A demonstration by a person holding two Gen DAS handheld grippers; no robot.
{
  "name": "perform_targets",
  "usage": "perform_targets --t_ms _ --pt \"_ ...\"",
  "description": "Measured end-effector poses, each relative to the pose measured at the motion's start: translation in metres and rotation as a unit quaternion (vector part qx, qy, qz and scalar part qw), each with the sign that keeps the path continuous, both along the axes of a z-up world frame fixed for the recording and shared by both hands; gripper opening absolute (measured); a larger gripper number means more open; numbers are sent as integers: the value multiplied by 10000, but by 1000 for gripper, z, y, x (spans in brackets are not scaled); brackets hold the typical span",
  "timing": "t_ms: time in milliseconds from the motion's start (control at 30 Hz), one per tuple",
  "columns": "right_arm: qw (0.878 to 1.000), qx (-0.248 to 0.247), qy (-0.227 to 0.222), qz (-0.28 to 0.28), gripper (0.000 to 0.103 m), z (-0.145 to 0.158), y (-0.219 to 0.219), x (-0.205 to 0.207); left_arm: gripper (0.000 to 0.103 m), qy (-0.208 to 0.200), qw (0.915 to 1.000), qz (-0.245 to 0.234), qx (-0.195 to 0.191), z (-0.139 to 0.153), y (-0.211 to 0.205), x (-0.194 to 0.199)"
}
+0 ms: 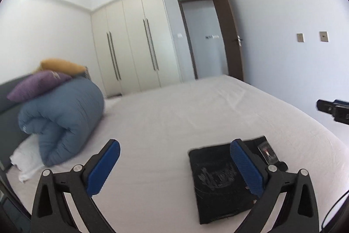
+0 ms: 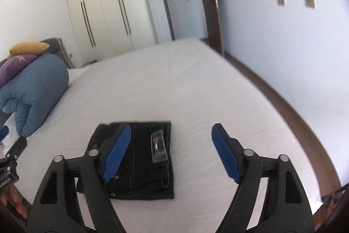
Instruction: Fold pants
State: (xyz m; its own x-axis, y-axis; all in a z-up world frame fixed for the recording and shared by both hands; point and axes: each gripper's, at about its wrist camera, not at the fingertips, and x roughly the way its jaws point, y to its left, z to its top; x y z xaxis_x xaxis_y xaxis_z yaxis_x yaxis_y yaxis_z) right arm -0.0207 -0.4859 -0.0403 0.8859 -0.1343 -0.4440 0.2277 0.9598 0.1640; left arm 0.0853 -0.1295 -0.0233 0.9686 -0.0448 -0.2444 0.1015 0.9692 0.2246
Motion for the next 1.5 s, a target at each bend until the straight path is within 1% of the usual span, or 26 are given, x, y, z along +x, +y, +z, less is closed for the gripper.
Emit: perform_targets --t_ms 33,67,100,133,167,200,267,300,333,400,467,533,633,700,800,967,1133,1267,1500 --pt "9989 -194 -409 -113 96 17 5 -17 103 -169 9998 111 37 12 1 -6" --pt "9969 -327 -691 -169 99 30 8 -30 103 -322 9993 191 23 26 3 -12" --pt "9940 -482 -956 -224 101 45 12 -43 103 -454 9986 280 17 38 15 -23" --pt "9913 -618 -1134 -264 101 57 15 -53 103 -687 9965 469 35 50 17 -31" --pt "9874 -796 -1330 -313 101 71 20 -64 103 -856 9948 552 1 59 24 -41" --pt "9841 -927 -1479 -324 102 82 21 -71 103 -872 9947 540 -57 69 29 -46" --pt "9796 -1066 -1678 -279 103 101 30 -84 103 -462 9984 277 -185 87 35 -44" --pt "9792 -1080 -1693 -280 103 110 31 -89 103 -214 9992 207 -253 95 38 -41" --pt "9801 -1076 -1635 -347 103 118 33 -93 103 -61 9993 218 -291 103 41 -39" --pt "9805 -1067 -1590 -428 103 132 34 -103 103 31 9991 176 -386 115 46 -41" --pt "9802 -1094 -1617 -341 103 143 44 -115 103 93 9988 0 -478 128 50 -49" --pt "9842 -1098 -1373 -225 103 151 51 -123 103 180 9985 -30 -521 135 51 -53" --pt "9903 -992 -975 -41 103 160 62 -139 103 662 9948 -151 -756 131 50 -55" --pt "9944 -891 -573 -54 103 159 66 -141 103 1014 9902 -228 -937 121 48 -53" --pt "9981 -596 -158 66 103 153 70 -143 103 1454 9830 -206 -1104 105 44 -53" --pt "9985 -477 286 2 103 136 79 -145 103 1929 9748 -169 -1108 78 37 -54" --pt "9976 -231 651 -45 103 117 77 -136 103 2231 9683 -89 -1121 58 36 -53" --pt "9956 -256 896 -75 103 106 73 -123 103 2388 9652 -30 -1068 47 38 -51" --pt "9931 -268 1138 -10 103 89 74 -108 103 2587 9605 8 -1026 33 38 -47"
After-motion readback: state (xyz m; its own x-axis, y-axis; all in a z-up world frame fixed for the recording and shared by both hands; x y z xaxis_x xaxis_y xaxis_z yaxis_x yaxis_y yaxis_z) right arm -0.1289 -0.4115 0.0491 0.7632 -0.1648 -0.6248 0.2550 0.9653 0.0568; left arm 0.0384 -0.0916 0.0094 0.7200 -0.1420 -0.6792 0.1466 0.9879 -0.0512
